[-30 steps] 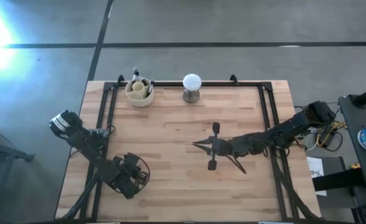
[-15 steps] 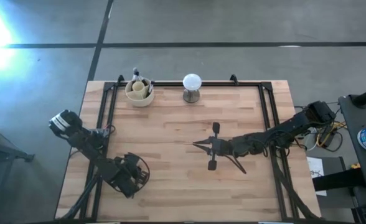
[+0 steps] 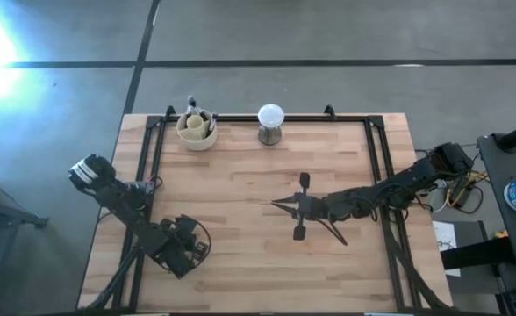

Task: Put items in baskets/containers
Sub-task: Put the lash brush into the organizer

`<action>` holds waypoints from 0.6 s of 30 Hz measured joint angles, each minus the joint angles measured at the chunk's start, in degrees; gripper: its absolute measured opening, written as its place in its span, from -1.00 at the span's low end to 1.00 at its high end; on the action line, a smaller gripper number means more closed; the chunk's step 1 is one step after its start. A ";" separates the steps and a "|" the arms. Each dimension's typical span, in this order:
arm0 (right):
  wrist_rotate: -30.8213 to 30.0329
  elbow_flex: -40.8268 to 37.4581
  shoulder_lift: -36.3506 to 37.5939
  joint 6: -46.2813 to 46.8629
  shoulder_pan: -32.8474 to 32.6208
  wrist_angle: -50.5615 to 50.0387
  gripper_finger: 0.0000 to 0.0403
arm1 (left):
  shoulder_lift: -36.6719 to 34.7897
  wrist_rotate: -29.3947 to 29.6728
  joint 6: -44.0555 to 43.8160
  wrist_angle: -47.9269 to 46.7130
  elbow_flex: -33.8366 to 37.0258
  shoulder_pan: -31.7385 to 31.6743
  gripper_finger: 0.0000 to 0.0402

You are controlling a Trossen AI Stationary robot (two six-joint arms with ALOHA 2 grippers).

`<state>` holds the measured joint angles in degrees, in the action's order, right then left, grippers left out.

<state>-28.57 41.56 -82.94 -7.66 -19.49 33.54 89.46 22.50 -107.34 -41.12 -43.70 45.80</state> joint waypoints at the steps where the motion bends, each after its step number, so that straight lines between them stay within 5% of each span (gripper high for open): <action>1: -0.01 0.00 0.00 0.04 0.00 0.00 -0.91 | -0.44 0.69 0.84 -0.22 -0.11 0.00 -0.99; 7: -0.01 0.00 0.00 0.19 0.00 -0.04 -0.91 | -4.75 11.41 5.24 -4.70 -2.99 -0.17 -1.00; 18: 0.01 0.00 0.02 0.17 0.02 -0.35 -0.91 | -15.55 39.61 23.91 -6.02 -3.98 -6.01 -1.00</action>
<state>-28.56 41.56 -82.92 -7.49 -19.46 33.19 73.90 62.11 -83.43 -47.14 -47.68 39.79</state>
